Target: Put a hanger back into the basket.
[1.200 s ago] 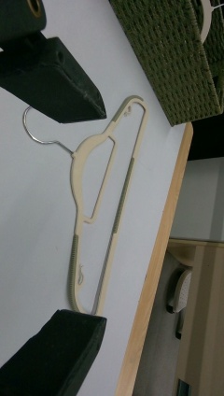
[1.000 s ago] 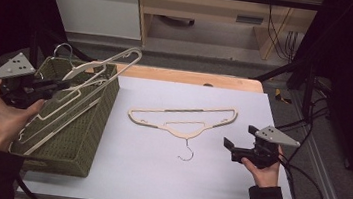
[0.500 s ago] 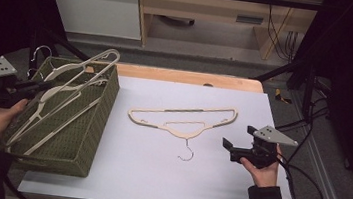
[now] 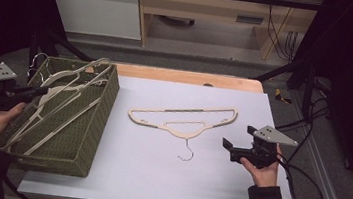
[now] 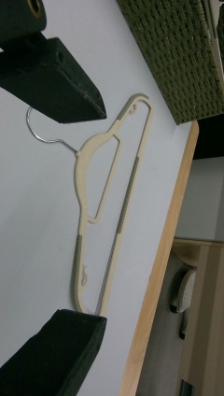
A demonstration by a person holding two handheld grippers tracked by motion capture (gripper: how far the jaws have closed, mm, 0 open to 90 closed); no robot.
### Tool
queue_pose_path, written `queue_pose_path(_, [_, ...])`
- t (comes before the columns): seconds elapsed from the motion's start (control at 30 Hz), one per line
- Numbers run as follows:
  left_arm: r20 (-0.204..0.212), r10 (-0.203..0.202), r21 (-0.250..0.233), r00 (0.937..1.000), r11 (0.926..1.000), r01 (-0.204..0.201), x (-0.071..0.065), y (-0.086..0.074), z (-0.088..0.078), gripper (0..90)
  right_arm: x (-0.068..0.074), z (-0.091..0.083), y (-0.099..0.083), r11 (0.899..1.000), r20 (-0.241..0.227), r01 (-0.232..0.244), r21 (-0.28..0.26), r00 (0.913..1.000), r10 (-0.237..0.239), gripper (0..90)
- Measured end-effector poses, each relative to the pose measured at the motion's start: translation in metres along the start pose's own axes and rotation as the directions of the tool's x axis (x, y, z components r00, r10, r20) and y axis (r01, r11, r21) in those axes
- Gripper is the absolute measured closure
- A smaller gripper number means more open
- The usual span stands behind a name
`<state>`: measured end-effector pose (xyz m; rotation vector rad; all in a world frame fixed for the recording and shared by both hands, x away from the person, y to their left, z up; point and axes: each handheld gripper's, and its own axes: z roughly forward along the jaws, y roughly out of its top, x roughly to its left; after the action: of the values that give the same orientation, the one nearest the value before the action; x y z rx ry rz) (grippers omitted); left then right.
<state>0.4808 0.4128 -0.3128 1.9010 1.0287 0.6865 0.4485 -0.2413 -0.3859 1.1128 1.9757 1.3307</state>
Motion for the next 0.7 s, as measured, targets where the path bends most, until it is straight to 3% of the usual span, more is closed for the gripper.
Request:
queue_pose_path(0.27, [0.01,-0.04,0.063,0.9991,0.9972,0.04,-0.007,-0.013,0.02,85.6,0.0,0.0,0.0,1.0,-0.002,0.001,-0.002,1.0,-0.001,3.5])
queue_pose_path(0.43, [0.01,-0.1,0.121,0.995,0.9878,0.098,-0.004,-0.033,0.037,85.4,-0.001,-0.002,0.0,1.0,-0.004,0.002,-0.004,1.0,-0.002,3.6])
queue_pose_path(0.57, [0.024,-0.143,0.131,0.9894,0.9816,0.139,-0.001,-0.042,0.042,84.7,0.0,-0.001,0.0,1.0,0.001,-0.002,-0.004,1.0,0.002,3.6])
queue_pose_path(0.7, [0.0,-0.163,0.117,0.9867,0.98,0.161,0.002,-0.047,0.042,83.4,0.0,0.0,0.0,1.0,-0.002,0.001,0.003,1.0,-0.001,3.5])
